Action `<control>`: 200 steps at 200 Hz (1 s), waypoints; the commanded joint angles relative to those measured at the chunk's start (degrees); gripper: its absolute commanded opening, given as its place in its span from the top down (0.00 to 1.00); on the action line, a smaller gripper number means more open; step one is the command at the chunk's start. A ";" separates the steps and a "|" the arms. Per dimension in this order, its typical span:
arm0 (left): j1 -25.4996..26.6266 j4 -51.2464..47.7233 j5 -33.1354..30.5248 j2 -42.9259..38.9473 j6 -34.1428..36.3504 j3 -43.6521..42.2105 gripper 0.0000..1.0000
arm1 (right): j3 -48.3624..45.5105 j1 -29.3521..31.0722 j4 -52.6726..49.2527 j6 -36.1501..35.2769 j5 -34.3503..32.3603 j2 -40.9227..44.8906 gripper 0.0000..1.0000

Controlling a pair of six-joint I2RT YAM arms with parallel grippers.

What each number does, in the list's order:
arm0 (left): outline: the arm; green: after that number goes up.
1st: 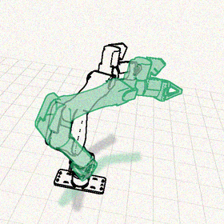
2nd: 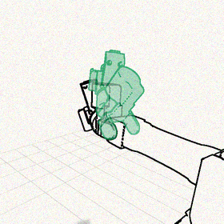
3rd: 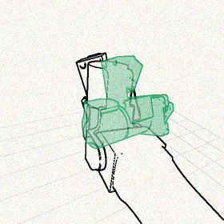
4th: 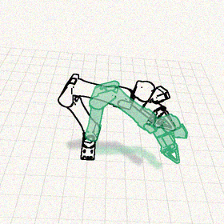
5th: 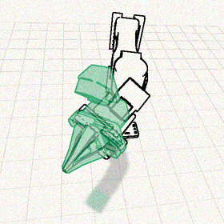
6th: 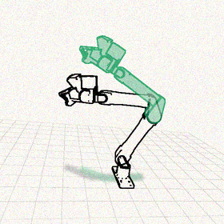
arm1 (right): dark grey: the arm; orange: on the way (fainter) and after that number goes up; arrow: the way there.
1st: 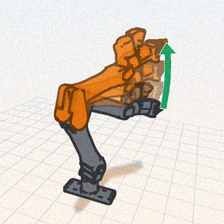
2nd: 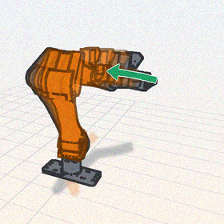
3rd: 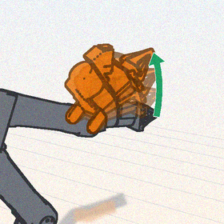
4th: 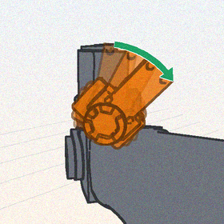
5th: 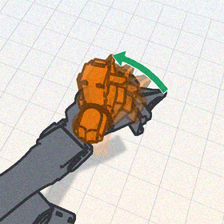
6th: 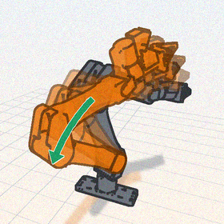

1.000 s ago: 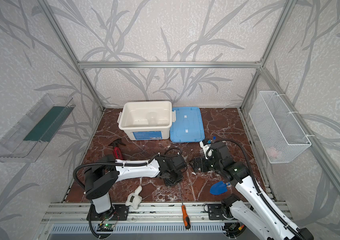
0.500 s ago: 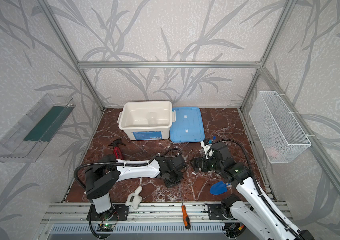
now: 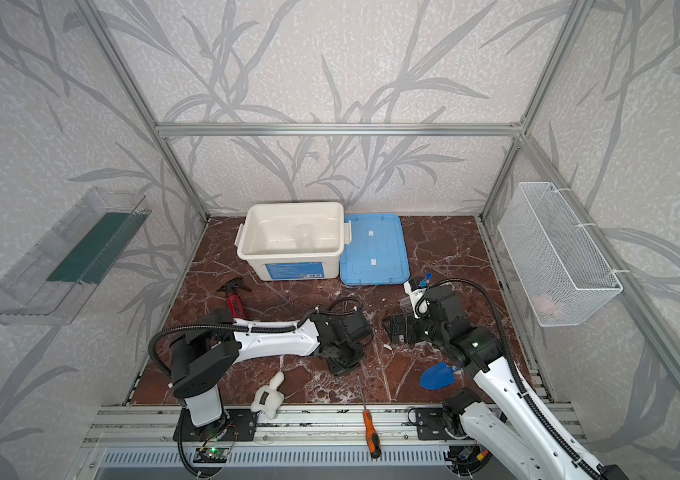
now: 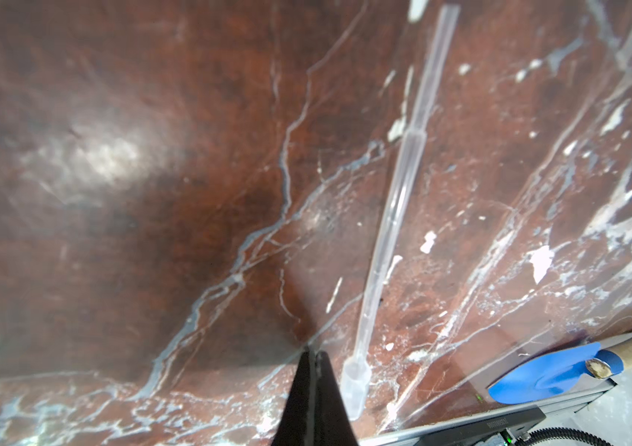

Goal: Organize the chemistry lab equipment
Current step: 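Lower the left gripper onto the second pipette and close it, then lift the clear pipette off the table with the left gripper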

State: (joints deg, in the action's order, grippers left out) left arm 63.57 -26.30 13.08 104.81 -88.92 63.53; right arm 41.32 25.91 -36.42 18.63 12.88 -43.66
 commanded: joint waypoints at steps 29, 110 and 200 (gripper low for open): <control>-0.18 -3.92 -3.80 -2.92 0.26 1.43 0.74 | -0.35 -0.10 0.87 0.52 -0.21 0.72 0.01; 0.23 -3.18 -1.97 -0.50 -0.70 5.02 0.66 | -0.54 -0.07 0.57 1.16 -2.76 2.55 0.01; 0.83 -4.96 -0.77 4.28 -1.34 7.43 0.71 | -0.73 -0.25 -0.63 -0.15 -4.61 5.02 0.01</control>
State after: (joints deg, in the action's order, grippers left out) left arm 64.05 -29.32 11.97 108.01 -88.49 69.38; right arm 41.06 25.87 -36.34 19.44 9.17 -39.51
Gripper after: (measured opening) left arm 0.294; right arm 0.991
